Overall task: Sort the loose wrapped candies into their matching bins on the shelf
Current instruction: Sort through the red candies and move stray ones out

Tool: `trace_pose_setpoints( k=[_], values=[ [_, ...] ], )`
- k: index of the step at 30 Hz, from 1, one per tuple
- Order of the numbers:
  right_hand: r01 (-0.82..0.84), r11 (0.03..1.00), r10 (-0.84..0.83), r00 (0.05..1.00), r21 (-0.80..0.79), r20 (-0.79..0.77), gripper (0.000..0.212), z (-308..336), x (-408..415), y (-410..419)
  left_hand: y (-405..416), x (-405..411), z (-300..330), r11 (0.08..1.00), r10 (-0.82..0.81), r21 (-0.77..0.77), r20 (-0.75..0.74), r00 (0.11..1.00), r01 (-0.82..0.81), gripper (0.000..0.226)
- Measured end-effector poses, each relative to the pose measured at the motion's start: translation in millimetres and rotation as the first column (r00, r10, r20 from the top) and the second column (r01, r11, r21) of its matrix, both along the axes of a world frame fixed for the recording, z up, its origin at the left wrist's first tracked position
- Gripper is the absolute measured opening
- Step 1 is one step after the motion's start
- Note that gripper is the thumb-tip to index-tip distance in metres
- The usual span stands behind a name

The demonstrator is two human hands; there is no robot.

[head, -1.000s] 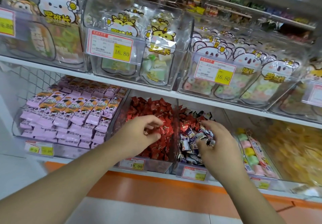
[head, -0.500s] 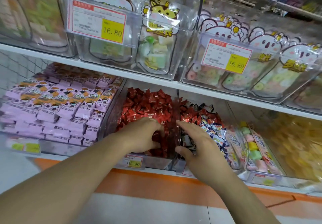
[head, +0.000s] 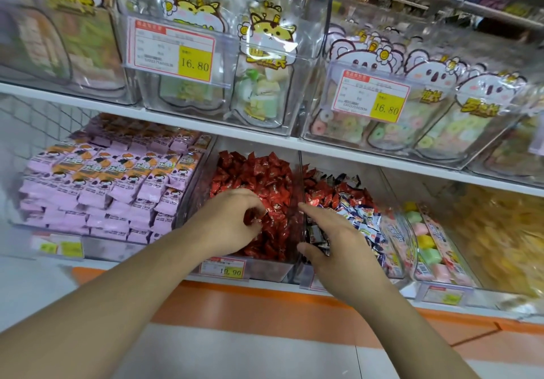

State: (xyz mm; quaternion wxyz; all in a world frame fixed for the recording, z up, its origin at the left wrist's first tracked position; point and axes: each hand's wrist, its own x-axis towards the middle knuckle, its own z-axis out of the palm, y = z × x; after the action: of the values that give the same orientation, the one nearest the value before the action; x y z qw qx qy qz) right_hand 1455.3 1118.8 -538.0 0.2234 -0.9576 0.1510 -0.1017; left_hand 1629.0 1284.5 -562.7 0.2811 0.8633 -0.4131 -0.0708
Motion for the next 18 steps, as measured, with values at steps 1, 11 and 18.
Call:
trace_pose_setpoints(
  k=[1, 11, 18],
  values=[
    [-0.001, 1.0, 0.001, 1.0, -0.01, 0.0, 0.068, 0, 0, 1, -1, -2, 0, 0.999, -0.042, 0.027, -0.049, 0.998, 0.043, 0.044],
    [-0.002, 1.0, 0.002, 1.0, -0.019, 0.004, 0.069, -3, 2, -2, -27, 4, -12, 0.919, -0.208, 0.304, -0.171, 0.963, 0.252, 0.052],
    [0.001, 1.0, -0.002, 1.0, -0.009, -0.016, 0.07, -2, 2, -4, -22, 9, -8, 0.989, -0.117, 0.078, -0.132, 0.984, 0.128, 0.022]
  ],
)
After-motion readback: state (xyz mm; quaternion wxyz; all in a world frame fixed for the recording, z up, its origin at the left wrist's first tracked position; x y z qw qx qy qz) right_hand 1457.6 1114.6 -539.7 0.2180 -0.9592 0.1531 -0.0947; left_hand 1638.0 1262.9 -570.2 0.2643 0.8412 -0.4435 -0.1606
